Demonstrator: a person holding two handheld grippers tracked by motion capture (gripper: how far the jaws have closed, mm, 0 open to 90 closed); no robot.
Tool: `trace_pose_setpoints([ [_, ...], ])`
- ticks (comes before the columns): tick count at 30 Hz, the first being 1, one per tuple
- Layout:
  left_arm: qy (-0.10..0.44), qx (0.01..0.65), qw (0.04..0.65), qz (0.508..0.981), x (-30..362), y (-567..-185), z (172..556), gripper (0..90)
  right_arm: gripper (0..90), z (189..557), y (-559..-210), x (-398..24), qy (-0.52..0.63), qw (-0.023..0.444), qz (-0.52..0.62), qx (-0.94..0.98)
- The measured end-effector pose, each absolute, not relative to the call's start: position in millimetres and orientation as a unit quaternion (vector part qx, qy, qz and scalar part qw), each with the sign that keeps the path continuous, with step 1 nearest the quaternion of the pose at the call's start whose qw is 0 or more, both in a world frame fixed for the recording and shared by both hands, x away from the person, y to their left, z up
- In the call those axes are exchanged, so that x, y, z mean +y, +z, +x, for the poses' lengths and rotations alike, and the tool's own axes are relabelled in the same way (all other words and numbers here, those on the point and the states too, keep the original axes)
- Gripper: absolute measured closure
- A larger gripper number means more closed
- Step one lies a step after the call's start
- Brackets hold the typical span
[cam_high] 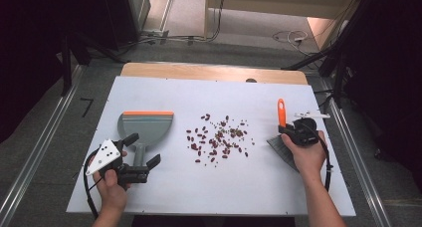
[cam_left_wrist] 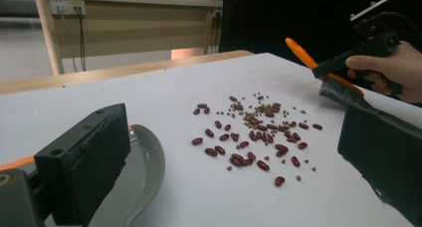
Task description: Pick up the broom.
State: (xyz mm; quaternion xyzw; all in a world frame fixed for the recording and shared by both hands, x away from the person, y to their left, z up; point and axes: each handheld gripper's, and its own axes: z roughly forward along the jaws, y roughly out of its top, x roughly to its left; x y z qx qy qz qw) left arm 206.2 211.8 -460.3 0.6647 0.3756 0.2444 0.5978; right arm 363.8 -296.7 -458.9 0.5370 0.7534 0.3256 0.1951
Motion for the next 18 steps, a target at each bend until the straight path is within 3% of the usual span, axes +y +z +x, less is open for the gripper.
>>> trace_pose_setpoints([
  [18,0.245,0.368,0.597,0.669,205.2,-457.9,203.5,1.3,69.1,312.8,-449.4,-332.1,0.506,0.231,0.508,0.658],
])
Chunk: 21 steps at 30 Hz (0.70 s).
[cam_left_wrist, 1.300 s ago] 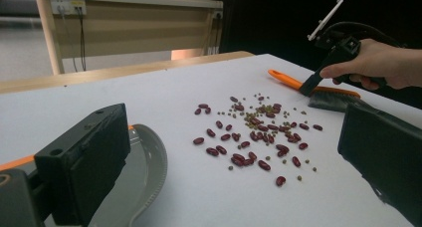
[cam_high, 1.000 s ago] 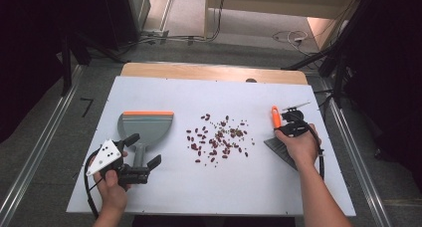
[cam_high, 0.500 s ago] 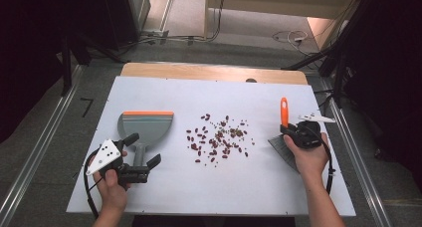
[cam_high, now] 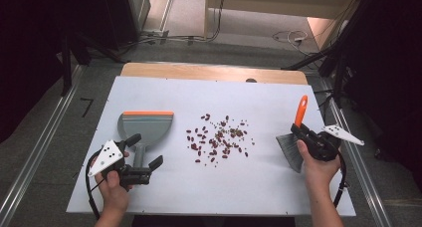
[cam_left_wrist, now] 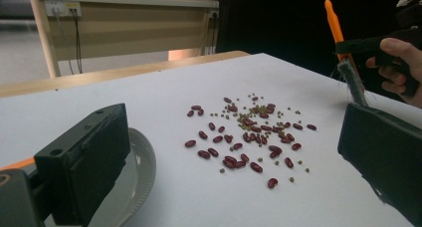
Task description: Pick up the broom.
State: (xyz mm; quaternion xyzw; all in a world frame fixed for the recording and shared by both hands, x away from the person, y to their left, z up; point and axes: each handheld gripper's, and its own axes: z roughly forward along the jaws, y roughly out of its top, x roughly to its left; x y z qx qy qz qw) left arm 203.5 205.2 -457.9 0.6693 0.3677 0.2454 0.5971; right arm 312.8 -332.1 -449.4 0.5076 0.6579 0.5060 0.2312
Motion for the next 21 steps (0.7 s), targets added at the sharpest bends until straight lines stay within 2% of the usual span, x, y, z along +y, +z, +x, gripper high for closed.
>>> trace_pose_setpoints([
  [11,0.243,0.357,0.604,0.670,200.3,-453.8,200.0,1.3,69.1,294.9,-422.7,-328.0,0.584,0.228,0.448,0.637],
  [21,0.232,0.341,0.620,0.667,181.2,-443.8,195.1,1.3,69.1,278.7,-399.6,-291.9,0.622,0.216,0.400,0.637],
])
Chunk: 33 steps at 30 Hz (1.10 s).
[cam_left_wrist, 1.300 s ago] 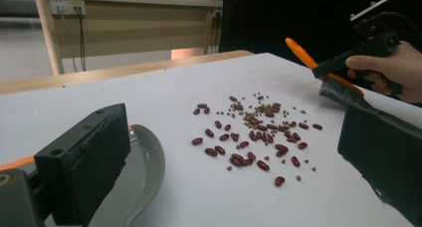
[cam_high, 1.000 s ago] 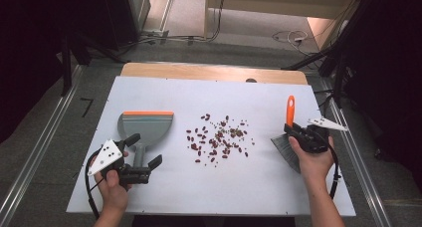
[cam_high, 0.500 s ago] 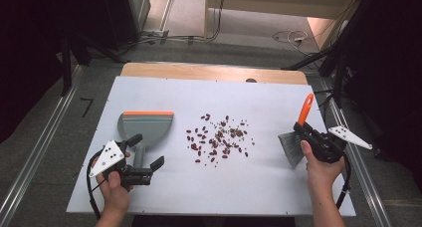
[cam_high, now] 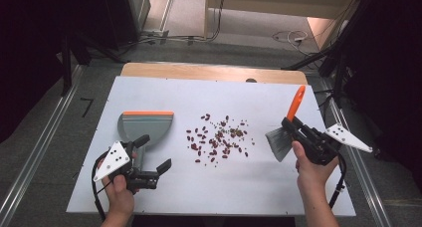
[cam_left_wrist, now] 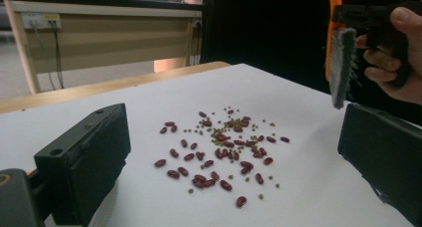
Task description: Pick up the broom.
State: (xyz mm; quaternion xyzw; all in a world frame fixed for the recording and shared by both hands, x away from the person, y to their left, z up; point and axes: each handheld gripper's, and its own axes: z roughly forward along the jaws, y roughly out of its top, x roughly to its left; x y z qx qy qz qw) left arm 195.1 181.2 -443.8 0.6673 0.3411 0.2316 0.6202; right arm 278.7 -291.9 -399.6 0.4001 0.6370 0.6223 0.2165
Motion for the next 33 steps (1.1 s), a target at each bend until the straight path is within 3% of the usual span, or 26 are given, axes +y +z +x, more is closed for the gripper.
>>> trace_pose_setpoints([
  [12,0.171,0.328,0.635,0.679,146.6,-436.5,194.5,5.4,69.1,259.9,-392.4,-228.3,0.648,0.184,0.350,0.651],
  [22,0.116,0.302,0.632,0.705,103.3,-433.8,188.7,17.2,69.1,239.5,-393.0,-175.2,0.657,0.156,0.306,0.671],
  [33,0.102,0.297,0.625,0.714,82.1,-434.2,182.2,29.6,69.0,215.5,-395.7,-143.1,0.657,0.147,0.275,0.687],
])
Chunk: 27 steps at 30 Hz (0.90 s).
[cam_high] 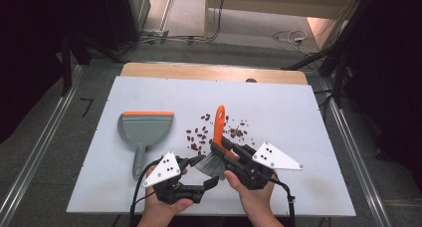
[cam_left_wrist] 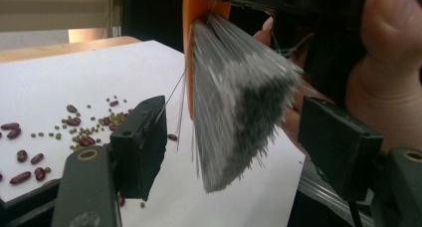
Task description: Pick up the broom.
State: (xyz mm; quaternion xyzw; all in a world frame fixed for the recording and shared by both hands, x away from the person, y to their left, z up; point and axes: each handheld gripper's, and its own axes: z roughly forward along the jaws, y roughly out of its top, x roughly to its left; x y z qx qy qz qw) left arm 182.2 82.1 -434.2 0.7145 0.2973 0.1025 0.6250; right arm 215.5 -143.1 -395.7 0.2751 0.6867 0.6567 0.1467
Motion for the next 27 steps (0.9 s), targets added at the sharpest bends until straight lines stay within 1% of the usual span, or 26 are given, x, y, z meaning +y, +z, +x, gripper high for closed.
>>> trace_pose_setpoints([
  [5,0.115,0.306,0.617,0.716,79.1,-435.3,181.1,40.1,69.0,210.7,-399.3,-135.1,0.655,0.140,0.268,0.692],
  [7,0.121,0.310,0.614,0.716,79.3,-435.0,180.9,47.2,69.0,208.7,-399.7,-132.9,0.656,0.139,0.266,0.692],
  [11,0.122,0.313,0.616,0.712,81.4,-433.9,179.2,64.6,69.0,205.0,-397.7,-130.8,0.660,0.127,0.275,0.688],
  [12,0.123,0.311,0.616,0.713,81.8,-433.3,178.6,69.0,69.0,203.5,-397.0,-130.7,0.660,0.130,0.278,0.686],
  [14,0.128,0.312,0.618,0.710,82.0,-432.2,177.3,75.0,69.0,202.4,-396.1,-130.7,0.661,0.131,0.277,0.685],
  [18,0.137,0.315,0.611,0.713,83.7,-431.3,177.4,82.8,68.9,201.4,-395.4,-130.1,0.659,0.142,0.273,0.686],
  [20,0.140,0.314,0.607,0.717,84.5,-430.8,177.6,84.9,68.6,201.6,-395.8,-129.1,0.656,0.145,0.273,0.688],
  [22,0.133,0.314,0.607,0.718,87.4,-430.5,179.3,85.9,68.1,203.7,-395.1,-128.8,0.652,0.138,0.273,0.694],
  [23,0.125,0.311,0.608,0.719,90.1,-430.5,181.5,86.4,67.1,204.8,-394.6,-129.1,0.651,0.134,0.272,0.696],
  [27,0.120,0.309,0.607,0.722,98.5,-430.6,185.8,86.7,47.4,210.6,-389.4,-135.0,0.651,0.122,0.257,0.704],
])
